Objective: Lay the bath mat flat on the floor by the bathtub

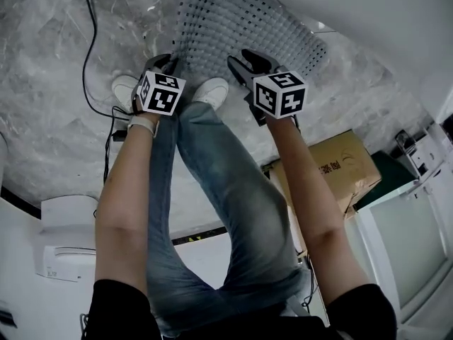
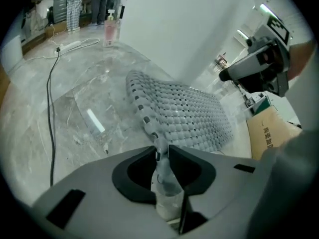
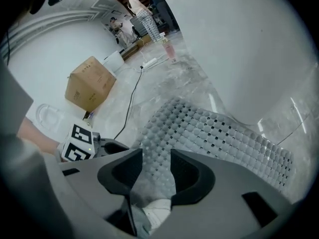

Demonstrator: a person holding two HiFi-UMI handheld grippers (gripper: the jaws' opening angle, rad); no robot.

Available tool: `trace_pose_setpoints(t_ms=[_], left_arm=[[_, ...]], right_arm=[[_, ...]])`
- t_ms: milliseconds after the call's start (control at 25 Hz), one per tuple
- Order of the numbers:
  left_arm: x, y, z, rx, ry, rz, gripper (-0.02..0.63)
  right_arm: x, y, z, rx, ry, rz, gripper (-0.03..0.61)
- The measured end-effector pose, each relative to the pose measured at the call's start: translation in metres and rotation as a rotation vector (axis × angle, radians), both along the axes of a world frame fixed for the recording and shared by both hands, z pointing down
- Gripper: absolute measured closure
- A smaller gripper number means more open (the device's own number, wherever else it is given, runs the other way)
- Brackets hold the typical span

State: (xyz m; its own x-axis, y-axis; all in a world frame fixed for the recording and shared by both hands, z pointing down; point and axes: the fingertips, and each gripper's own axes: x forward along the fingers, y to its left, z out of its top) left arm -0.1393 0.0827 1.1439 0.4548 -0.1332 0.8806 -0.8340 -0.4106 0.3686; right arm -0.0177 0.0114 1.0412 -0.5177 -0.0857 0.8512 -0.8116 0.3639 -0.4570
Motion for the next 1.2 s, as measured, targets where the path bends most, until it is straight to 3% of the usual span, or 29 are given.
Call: trace_pose_setpoints(t_ms=[240, 560, 640, 680, 760, 880, 1000, 1080, 1200], left_arm=[[0.040, 0.012, -0.032, 0.082, 0.112, 0.209, 0.523], [0.078, 0.021, -0.059, 0.247, 0.147, 0.530, 0.532], [0.084, 0.025, -0.063, 0.278, 0.155, 0.582, 0.535], [0.086, 0.027, -0.064, 0.286, 0.158, 0.594, 0.535], [0.086, 0.027, -0.062, 0.271, 0.162, 0.570, 0.535], [0.078, 0.028, -0.053, 0.140, 0.218, 0.415, 0.494], [0.061, 0.020, -0.051, 0.022, 0.321, 0.226, 0.444], [0.047, 0.007, -0.050, -0.021, 0.367, 0.129, 0.365], [0.040, -0.007, -0.056, -0.090, 0.476, 0.027, 0.348]], right_arm=[[-0.039, -0.015, 0.004, -0.035, -0.074, 0.118, 0.319], [-0.051, -0.040, 0.032, -0.061, -0.059, 0.188, 0.272], [-0.048, -0.039, 0.041, -0.069, -0.031, 0.187, 0.281], [-0.045, -0.038, 0.045, -0.076, -0.020, 0.191, 0.356], [-0.038, -0.036, 0.048, -0.100, -0.023, 0.219, 0.400], [-0.031, -0.035, 0.048, -0.145, -0.058, 0.264, 0.491], [-0.025, -0.029, 0.048, -0.161, -0.073, 0.261, 0.505], [-0.027, -0.030, 0.045, -0.160, -0.128, 0.276, 0.505], [-0.034, -0.032, 0.038, -0.141, -0.202, 0.269, 0.505]])
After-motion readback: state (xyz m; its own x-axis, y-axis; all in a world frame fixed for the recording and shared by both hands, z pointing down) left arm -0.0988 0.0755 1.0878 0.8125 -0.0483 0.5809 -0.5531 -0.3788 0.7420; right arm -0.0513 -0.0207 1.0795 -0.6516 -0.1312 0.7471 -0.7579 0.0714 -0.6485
